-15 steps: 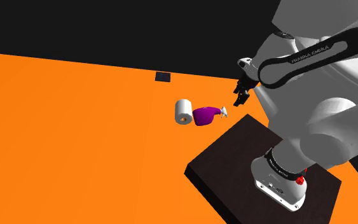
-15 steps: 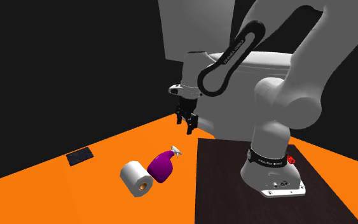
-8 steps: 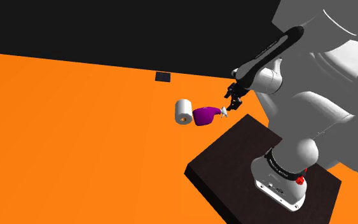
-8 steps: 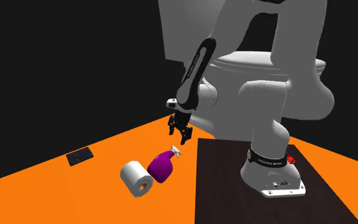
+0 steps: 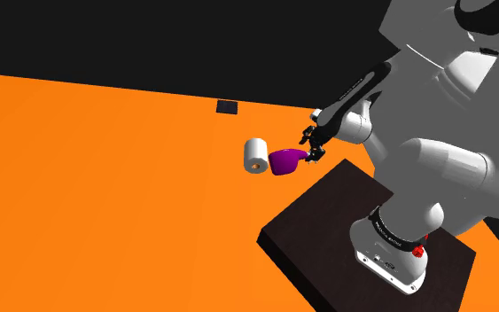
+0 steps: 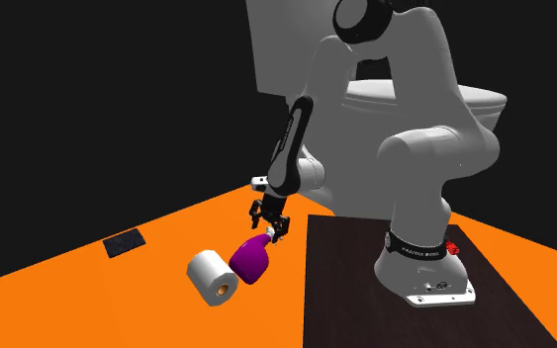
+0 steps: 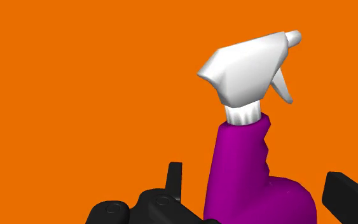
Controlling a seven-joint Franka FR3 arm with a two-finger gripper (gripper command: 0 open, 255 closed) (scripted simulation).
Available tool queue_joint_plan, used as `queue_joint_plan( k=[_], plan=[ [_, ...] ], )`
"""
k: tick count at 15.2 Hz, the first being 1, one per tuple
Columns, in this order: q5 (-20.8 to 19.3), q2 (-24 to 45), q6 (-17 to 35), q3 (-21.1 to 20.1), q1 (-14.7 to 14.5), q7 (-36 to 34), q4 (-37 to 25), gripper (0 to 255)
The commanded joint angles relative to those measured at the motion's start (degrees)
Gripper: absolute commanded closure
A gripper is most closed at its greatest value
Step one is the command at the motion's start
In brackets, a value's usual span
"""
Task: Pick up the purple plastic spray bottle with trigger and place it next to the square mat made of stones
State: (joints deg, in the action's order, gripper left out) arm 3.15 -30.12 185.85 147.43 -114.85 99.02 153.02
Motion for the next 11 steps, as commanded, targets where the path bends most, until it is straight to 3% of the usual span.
queue_joint_plan(
  k=[1, 6, 11],
  plan=[
    [-0.17, -2.33, 1.34, 2.07, -2.34, 0.6, -1.22, 0],
    [0.32, -7.88, 4.43, 5.88, -7.12, 1.12, -4.32, 0],
    [0.33, -7.88, 4.43, 5.88, -7.12, 1.13, -4.32, 0]
  ],
)
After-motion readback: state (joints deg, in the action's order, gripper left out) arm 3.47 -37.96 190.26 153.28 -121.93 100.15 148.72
